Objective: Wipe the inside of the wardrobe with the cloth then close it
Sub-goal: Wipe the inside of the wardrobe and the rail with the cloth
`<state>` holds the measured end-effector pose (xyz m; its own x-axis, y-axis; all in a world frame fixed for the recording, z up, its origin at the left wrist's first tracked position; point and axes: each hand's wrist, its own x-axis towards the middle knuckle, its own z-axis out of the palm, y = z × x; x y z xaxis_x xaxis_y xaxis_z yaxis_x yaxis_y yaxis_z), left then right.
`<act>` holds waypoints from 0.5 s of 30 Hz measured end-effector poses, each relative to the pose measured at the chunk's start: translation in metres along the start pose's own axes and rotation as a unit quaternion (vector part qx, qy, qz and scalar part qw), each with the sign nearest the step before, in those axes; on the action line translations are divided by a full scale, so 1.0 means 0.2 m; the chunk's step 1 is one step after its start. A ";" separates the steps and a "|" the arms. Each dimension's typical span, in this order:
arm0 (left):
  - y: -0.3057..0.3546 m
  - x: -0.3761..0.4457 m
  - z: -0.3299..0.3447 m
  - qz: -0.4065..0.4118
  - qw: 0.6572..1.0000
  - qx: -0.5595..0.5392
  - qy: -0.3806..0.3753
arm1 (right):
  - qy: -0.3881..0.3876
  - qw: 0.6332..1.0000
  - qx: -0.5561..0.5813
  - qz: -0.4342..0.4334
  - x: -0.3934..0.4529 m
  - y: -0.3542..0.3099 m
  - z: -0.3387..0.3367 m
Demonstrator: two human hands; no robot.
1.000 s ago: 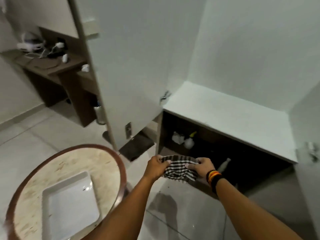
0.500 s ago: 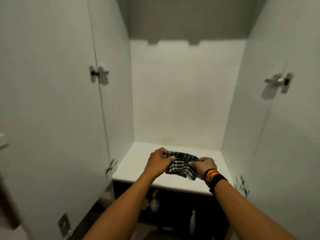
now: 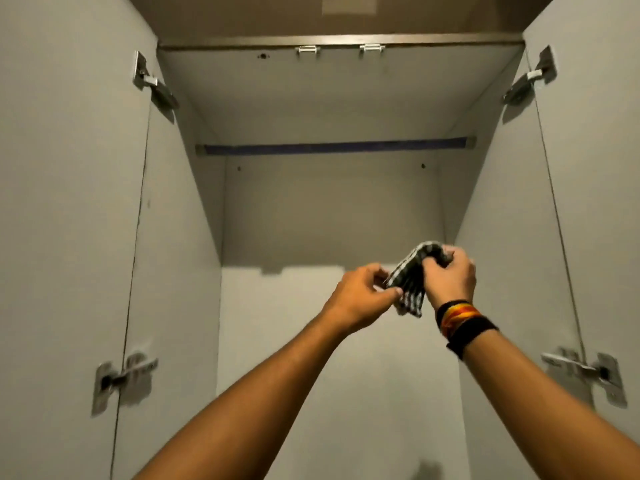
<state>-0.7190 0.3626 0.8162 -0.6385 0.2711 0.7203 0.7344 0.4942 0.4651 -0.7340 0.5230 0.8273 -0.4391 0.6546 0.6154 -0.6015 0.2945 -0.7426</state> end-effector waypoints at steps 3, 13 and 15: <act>0.05 0.21 -0.13 0.071 0.996 0.056 0.000 | 0.058 0.993 -0.004 -0.102 0.24 -0.20 0.09; -0.07 0.85 -0.52 0.170 0.856 0.461 0.158 | 0.186 0.920 -0.124 -0.323 1.00 -0.36 0.25; -0.07 0.99 -0.56 0.166 0.829 0.503 0.179 | 0.196 0.906 -0.145 -0.347 1.14 -0.37 0.28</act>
<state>-0.8300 0.3162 1.0103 -0.1989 0.3565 0.9129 0.1775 0.9292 -0.3242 -0.8275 0.6108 1.0381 0.2818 0.4215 0.8619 -0.4162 0.8631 -0.2860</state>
